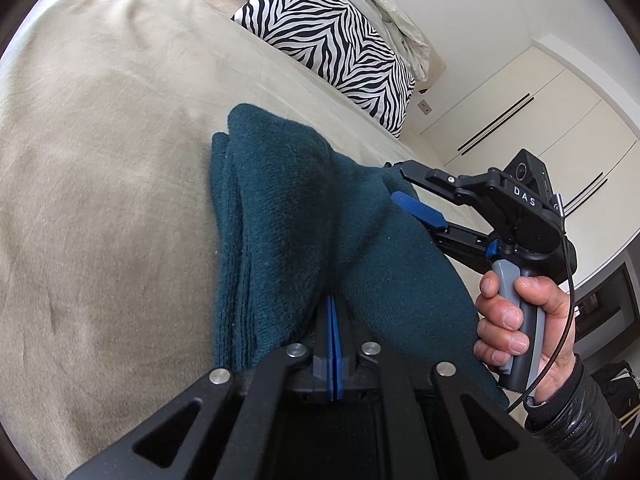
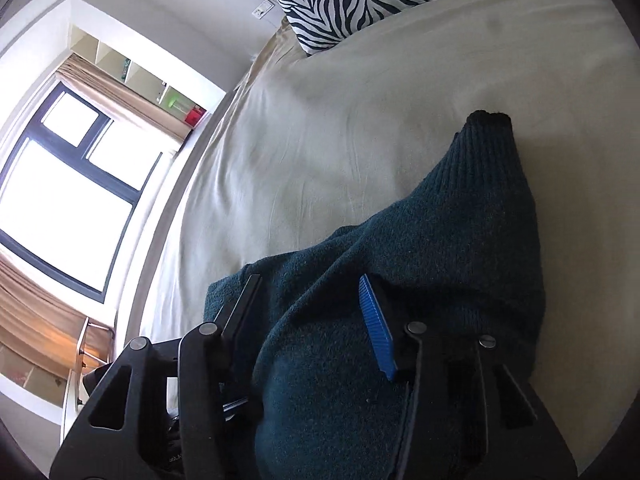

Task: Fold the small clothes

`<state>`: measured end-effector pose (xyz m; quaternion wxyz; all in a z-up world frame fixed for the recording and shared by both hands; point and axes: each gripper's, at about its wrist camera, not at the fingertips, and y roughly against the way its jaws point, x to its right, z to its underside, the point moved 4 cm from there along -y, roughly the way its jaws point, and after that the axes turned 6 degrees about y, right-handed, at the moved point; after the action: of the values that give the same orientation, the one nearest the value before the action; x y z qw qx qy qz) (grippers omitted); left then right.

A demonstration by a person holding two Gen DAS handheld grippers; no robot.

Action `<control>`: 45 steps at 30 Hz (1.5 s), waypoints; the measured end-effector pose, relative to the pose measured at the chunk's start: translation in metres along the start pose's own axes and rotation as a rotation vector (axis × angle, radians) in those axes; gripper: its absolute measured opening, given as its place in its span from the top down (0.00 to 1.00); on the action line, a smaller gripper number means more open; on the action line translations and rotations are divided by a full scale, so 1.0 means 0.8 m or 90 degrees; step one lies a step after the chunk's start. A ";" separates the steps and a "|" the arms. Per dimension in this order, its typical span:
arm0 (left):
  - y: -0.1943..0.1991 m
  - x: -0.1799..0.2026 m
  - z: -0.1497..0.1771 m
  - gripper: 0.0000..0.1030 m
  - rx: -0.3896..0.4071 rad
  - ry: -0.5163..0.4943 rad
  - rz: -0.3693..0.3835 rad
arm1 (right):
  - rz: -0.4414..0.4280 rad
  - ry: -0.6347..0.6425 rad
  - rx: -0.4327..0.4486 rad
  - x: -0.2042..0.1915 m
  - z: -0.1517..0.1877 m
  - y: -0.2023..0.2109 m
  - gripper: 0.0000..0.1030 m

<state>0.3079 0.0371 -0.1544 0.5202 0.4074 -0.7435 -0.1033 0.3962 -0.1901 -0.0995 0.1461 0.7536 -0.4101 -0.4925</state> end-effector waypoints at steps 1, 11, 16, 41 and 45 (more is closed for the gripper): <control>0.000 0.000 -0.001 0.92 0.002 0.000 0.001 | 0.025 -0.003 0.007 0.010 0.004 0.012 0.60; 0.046 0.007 0.007 0.83 0.029 0.032 -0.011 | 0.002 -0.165 0.042 0.096 0.106 0.140 0.46; 0.096 0.011 -0.001 0.21 0.070 0.048 -0.069 | -0.055 -0.135 -0.007 0.070 0.128 0.141 0.42; 0.029 0.010 -0.024 0.76 -0.071 0.047 -0.161 | 0.079 0.052 -0.051 -0.021 0.106 0.084 0.67; 0.037 0.039 -0.031 0.77 -0.053 0.028 -0.149 | 0.079 0.069 -0.020 -0.034 0.096 0.111 0.67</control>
<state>0.3104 0.0403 -0.1051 0.5371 0.4714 -0.6746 -0.1851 0.2829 -0.2103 -0.0640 0.2099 0.7497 -0.4400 -0.4475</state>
